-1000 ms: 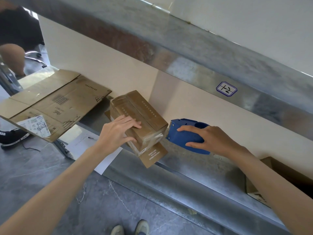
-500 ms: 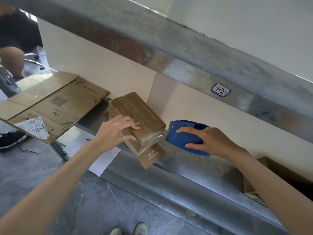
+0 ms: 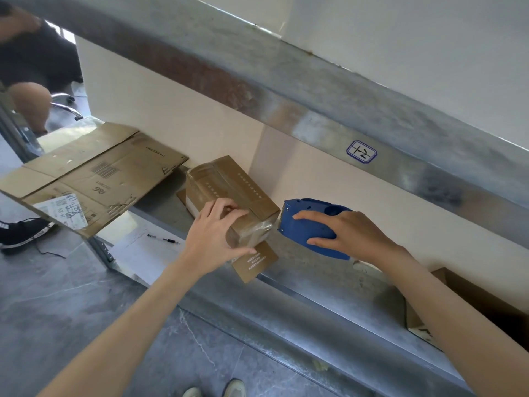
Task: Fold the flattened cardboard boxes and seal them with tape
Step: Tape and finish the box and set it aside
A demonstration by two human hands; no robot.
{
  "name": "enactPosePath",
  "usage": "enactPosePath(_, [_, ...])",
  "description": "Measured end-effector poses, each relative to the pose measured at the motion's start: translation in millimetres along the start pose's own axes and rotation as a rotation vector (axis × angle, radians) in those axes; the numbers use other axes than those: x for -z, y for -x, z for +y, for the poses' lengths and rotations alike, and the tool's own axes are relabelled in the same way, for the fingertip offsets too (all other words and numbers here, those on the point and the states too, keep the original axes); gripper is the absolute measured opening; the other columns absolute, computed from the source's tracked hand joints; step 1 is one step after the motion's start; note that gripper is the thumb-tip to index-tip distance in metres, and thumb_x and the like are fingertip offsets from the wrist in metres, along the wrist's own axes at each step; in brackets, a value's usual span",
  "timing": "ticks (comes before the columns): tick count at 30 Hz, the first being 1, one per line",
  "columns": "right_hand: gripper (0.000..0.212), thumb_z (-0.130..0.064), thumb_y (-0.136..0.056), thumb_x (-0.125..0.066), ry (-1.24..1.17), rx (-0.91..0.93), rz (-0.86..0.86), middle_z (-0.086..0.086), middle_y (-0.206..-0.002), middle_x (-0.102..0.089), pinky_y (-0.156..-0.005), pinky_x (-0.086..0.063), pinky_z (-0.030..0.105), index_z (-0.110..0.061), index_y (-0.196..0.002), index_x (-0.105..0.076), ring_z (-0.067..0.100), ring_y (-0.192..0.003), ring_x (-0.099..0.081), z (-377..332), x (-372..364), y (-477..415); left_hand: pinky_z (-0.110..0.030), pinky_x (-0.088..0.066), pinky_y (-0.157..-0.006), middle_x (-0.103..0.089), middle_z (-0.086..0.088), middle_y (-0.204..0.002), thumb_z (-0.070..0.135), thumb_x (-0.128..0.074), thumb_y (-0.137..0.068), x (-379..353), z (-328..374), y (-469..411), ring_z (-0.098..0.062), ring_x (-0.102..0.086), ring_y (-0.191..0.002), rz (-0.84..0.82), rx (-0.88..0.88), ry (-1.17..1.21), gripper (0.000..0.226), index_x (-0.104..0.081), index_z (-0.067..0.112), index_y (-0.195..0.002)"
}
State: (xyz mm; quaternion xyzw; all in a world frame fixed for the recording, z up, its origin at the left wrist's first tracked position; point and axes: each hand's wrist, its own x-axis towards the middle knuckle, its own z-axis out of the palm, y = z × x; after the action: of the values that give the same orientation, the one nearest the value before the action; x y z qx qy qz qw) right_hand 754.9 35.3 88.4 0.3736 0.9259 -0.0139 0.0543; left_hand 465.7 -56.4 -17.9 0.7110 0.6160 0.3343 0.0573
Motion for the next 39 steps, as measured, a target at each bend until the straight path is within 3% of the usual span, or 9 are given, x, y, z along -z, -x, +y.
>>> enactPosePath(6, [0.055,-0.057,-0.097,-0.05,-0.011,0.004,-0.016,-0.008,-0.081,-0.064,-0.063,-0.044,0.026,-0.058,-0.146,-0.027,0.011,-0.067,-0.055,-4,1,0,-0.034,-0.056,-0.079,-0.055,-0.004,-0.127,0.027,-0.09,-0.068,-14,18,6,-0.024,-0.05,-0.122,0.089,0.089,-0.031,0.057,-0.066,0.013,-0.118])
enactPosePath(8, [0.053,-0.057,-0.095,-0.052,-0.053,0.02,-0.02,-0.008,-0.081,-0.065,-0.064,-0.046,0.026,-0.061,-0.142,-0.028,0.009,-0.066,-0.055,-8,2,1,-0.033,-0.054,-0.085,-0.055,-0.001,-0.13,0.023,-0.089,-0.069,-9,11,13,-0.023,-0.046,-0.13,0.079,0.059,0.003,0.056,-0.064,0.013,-0.119])
enactPosePath(11, [0.052,-0.054,-0.093,-0.057,-0.095,0.084,-0.01,-0.007,-0.061,-0.05,-0.056,-0.038,0.023,-0.063,-0.138,-0.033,0.008,-0.053,-0.044,-22,4,-1,-0.035,-0.046,-0.1,-0.053,0.004,-0.136,0.021,-0.088,-0.071,5,-9,24,-0.017,-0.039,-0.138,0.058,0.018,0.088,0.055,-0.062,0.015,-0.119])
enactPosePath(17, [0.05,-0.053,-0.095,-0.056,-0.066,0.18,-0.011,-0.003,-0.057,-0.039,-0.056,-0.037,0.024,-0.062,-0.139,-0.034,0.011,-0.049,-0.036,-47,8,-18,-0.04,-0.035,-0.114,-0.05,0.008,-0.144,0.017,-0.086,-0.074,31,-47,37,-0.013,-0.033,-0.146,-0.03,0.003,0.207,0.05,-0.063,0.016,-0.118])
enactPosePath(20, [0.049,-0.051,-0.096,-0.055,-0.057,0.222,-0.015,-0.001,-0.056,-0.037,-0.061,-0.041,0.027,-0.061,-0.139,-0.035,0.013,-0.05,-0.035,-54,9,-30,-0.041,-0.034,-0.116,-0.05,0.009,-0.145,0.018,-0.085,-0.075,39,-59,40,-0.011,-0.031,-0.147,-0.051,0.005,0.235,0.05,-0.062,0.018,-0.119])
enactPosePath(23, [0.048,-0.05,-0.095,-0.057,-0.088,0.261,-0.022,0.002,-0.059,-0.044,-0.056,-0.033,0.016,-0.063,-0.137,-0.036,0.014,-0.05,-0.036,-50,10,-38,-0.042,-0.033,-0.117,-0.05,0.009,-0.144,0.016,-0.086,-0.074,44,-66,41,-0.013,-0.032,-0.147,-0.066,-0.002,0.234,0.052,-0.062,0.018,-0.12])
enactPosePath(30, [0.053,-0.051,-0.092,-0.06,-0.116,0.289,-0.017,0.002,-0.06,-0.049,-0.055,-0.031,0.012,-0.066,-0.134,-0.03,0.014,-0.05,-0.039,-35,7,-45,-0.029,-0.028,-0.118,-0.05,0.014,-0.142,0.012,-0.086,-0.074,45,-65,37,-0.009,-0.031,-0.147,-0.07,0.018,0.251,0.052,-0.063,0.018,-0.121])
enactPosePath(36, [0.053,-0.053,-0.092,-0.057,-0.079,0.182,-0.019,0.0,-0.065,-0.057,-0.06,-0.042,0.024,-0.069,-0.135,-0.031,0.015,-0.054,-0.046,0,10,-31,-0.024,-0.026,-0.119,-0.051,0.014,-0.143,0.011,-0.085,-0.074,48,-72,39,-0.011,-0.032,-0.147,-0.067,0.019,0.251,0.053,-0.064,0.017,-0.122])
enactPosePath(39, [0.052,-0.052,-0.092,-0.058,-0.075,0.162,-0.002,-0.005,-0.06,-0.049,-0.06,-0.036,0.022,-0.065,-0.138,-0.036,0.009,-0.052,-0.042,-5,4,-31,-0.023,-0.025,-0.119,-0.05,0.017,-0.143,0.014,-0.086,-0.073,48,-74,35,-0.01,-0.032,-0.147,-0.082,0.014,0.252,0.055,-0.063,0.019,-0.123])
